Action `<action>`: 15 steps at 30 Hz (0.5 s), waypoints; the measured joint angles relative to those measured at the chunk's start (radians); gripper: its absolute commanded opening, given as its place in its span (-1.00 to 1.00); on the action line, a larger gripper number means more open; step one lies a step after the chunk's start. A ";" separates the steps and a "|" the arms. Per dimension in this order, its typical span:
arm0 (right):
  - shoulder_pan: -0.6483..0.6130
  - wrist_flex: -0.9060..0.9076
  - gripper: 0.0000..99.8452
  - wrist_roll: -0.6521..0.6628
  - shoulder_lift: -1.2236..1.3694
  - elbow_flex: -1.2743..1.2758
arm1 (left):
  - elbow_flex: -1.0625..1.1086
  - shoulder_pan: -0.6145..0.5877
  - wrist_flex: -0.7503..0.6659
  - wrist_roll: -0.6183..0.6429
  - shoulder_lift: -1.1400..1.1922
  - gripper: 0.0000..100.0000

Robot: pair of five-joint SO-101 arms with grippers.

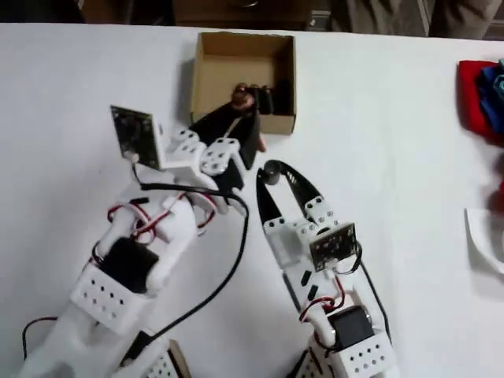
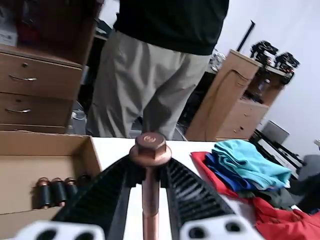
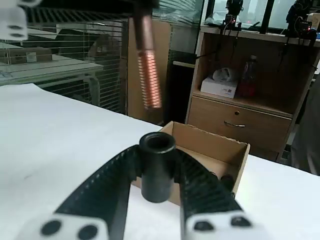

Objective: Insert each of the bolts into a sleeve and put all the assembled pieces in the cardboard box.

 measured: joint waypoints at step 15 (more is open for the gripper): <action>0.038 0.046 -0.96 0.000 0.000 0.000 | -0.008 0.048 0.066 0.003 0.026 -0.95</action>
